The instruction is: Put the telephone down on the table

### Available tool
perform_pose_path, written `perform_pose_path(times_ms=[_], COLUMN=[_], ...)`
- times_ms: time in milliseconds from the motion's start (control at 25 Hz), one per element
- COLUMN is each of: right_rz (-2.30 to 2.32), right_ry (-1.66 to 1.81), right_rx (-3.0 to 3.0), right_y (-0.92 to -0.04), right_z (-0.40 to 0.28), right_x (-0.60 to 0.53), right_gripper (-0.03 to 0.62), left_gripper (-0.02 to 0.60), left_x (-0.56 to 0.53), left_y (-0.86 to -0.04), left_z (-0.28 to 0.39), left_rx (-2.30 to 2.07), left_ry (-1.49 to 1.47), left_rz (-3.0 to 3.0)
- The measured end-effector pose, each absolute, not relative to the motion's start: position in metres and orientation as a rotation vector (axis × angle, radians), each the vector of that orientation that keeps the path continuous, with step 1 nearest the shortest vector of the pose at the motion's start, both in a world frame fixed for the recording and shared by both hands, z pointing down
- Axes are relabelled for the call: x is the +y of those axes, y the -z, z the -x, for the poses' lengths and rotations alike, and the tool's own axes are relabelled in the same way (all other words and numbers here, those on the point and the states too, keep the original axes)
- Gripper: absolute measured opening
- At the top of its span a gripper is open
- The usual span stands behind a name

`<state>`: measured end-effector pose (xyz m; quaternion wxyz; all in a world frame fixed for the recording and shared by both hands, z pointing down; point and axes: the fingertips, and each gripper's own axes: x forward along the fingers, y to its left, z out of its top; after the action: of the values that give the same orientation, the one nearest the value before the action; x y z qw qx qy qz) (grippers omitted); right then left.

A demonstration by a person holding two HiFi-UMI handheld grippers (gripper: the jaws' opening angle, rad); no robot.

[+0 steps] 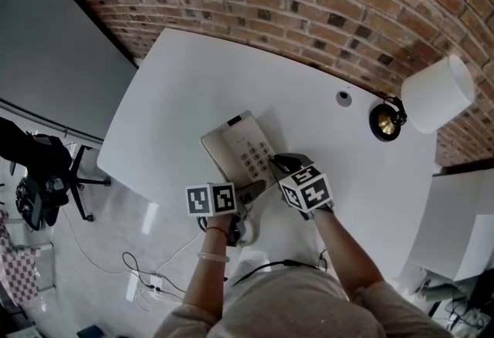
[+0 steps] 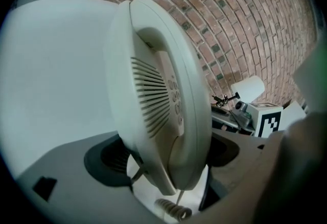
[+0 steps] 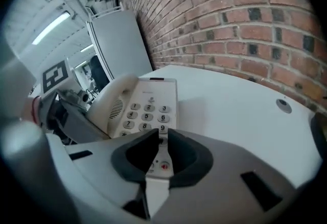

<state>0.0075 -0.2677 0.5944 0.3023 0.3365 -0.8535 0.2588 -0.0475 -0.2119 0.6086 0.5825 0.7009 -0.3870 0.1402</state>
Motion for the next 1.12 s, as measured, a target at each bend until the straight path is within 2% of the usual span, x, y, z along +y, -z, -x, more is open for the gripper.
perform_pose_path(times_ms=[240, 1120], right_rz=[-0.874, -0.848], right_ry=[-0.734, -0.759], right_rx=[-2.293, -2.297], right_y=[-0.596, -0.598], right_z=[-0.004, 0.006], right_x=[-0.267, -0.261], right_gripper=[0.032, 0.028], left_gripper=[0.407, 0.418], left_x=[-0.224, -0.205], left_y=[-0.597, -0.621], left_z=[0.054, 0.078], left_rx=[-0.990, -1.092], left_ry=[-0.471, -0.566], left_rz=[-1.672, -1.623])
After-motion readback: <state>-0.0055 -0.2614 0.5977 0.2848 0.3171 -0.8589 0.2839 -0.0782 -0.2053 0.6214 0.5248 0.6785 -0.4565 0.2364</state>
